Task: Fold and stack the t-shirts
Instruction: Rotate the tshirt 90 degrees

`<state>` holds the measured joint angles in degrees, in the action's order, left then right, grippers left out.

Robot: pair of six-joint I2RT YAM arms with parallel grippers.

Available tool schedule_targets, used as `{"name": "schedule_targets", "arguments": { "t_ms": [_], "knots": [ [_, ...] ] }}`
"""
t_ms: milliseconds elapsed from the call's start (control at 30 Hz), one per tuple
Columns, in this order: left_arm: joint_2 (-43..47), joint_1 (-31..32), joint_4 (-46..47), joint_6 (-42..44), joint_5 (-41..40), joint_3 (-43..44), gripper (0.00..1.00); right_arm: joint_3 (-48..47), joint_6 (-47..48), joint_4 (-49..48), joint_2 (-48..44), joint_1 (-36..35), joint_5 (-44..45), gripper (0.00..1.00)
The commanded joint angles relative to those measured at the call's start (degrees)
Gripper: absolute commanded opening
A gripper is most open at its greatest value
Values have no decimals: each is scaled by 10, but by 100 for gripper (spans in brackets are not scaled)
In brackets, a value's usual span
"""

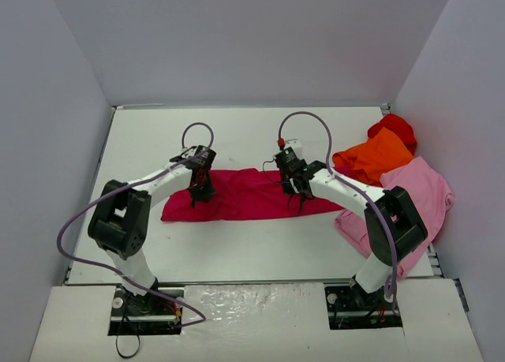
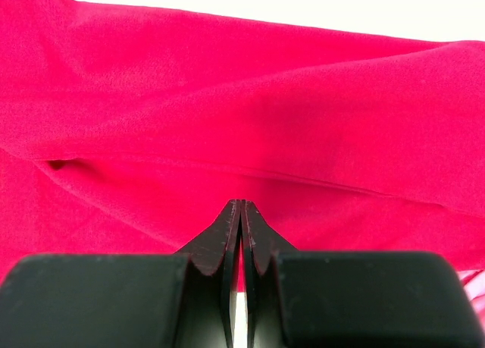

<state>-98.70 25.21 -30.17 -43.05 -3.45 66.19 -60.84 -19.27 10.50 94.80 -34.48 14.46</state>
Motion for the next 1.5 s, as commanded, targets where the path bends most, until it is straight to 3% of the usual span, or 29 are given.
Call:
{"name": "schedule_targets", "arguments": {
  "t_ms": [0, 267, 567, 767, 1000, 1167, 1467],
  "knots": [
    [-38, 7, 40, -28, 0, -15, 0, -5, 3, -8, -15, 3, 8, 0],
    [-99, -20, -41, -1, -73, 62, 0, 3, 8, -5, -17, 8, 34, 0],
    [-142, -137, -108, 78, -114, 207, 0, 10, 20, 2, 25, 20, 66, 0],
    [-199, -186, -137, 135, -107, 348, 0, 16, 34, -41, 64, 18, 1, 0],
    [-262, -198, -209, 170, -125, 510, 0, 23, 16, -87, 136, 12, -53, 0],
    [-263, -202, -213, 178, -125, 527, 0, 43, -15, -76, 136, -49, -61, 0],
    [-168, -206, -267, 180, -40, 533, 0, 73, -129, -43, 120, -242, -95, 0]
  ]
}}
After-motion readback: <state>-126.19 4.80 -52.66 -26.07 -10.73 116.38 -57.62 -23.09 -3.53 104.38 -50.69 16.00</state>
